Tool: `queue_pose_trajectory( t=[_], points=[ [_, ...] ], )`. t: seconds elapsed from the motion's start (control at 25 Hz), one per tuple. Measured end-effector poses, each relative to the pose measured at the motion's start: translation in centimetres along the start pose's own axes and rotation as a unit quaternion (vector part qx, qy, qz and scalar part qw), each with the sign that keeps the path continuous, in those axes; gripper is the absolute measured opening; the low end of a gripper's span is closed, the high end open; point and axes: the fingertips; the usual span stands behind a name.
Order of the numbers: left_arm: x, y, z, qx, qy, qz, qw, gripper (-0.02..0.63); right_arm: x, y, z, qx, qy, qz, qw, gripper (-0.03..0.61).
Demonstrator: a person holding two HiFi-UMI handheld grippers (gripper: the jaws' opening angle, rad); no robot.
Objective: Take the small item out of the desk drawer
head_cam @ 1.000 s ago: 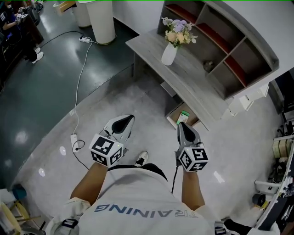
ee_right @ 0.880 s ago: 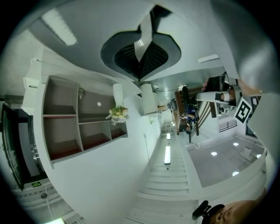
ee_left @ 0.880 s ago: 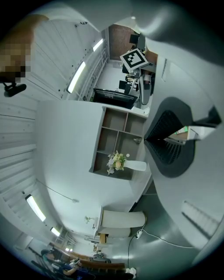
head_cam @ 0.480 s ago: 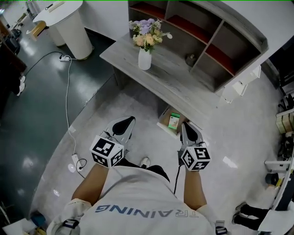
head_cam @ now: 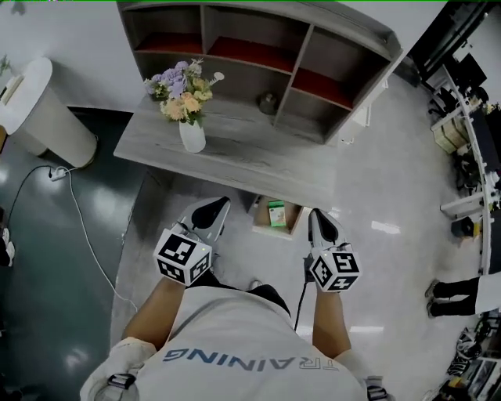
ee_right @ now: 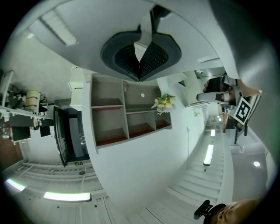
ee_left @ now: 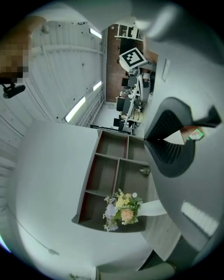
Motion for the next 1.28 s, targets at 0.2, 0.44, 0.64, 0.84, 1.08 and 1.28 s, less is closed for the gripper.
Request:
queue_pose_trajectory(
  t=[0.2, 0.44, 0.64, 0.84, 1.08, 1.28],
  points=[
    [0.3, 2.4, -2.7, 0.065, 0.028, -0.037, 0.9968, -0.002, 0.3, 0.3, -0.7, 0.067, 0.045, 0.008, 0.997, 0.015],
    [0.4, 4.0, -3.5, 0.097, 0.044, -0.054, 0.9928, -0.002, 2.7, -0.1, -1.2, 0.101, 0.07, -0.005, 0.992, 0.015],
    [-0.8, 4.5, -0.5, 0.11, 0.064, -0.041, 0.991, 0.0, 1.5, -2.1, 1.1, 0.11, 0.07, 0.023, 0.991, 0.015],
    [-1.9, 4.4, 1.7, 0.109, 0.073, -0.032, 0.9909, -0.002, 0.2, -3.6, 1.9, 0.109, 0.041, 0.043, 0.992, 0.032],
    [-2.5, 4.3, 3.6, 0.103, 0.093, -0.034, 0.9897, -0.002, -0.3, -4.3, 2.2, 0.094, 0.027, 0.055, 0.994, 0.084],
    [-2.9, 4.6, 4.5, 0.108, 0.096, -0.032, 0.989, -0.002, -0.5, -4.2, 1.7, 0.086, 0.005, 0.048, 0.995, 0.227]
  ],
)
Point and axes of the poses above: the fingertips, and each gripper's own axes: y forward along the fingers, z to its right, x out of its underside, and after that the axes turned 15 degrees about -z, right-handed
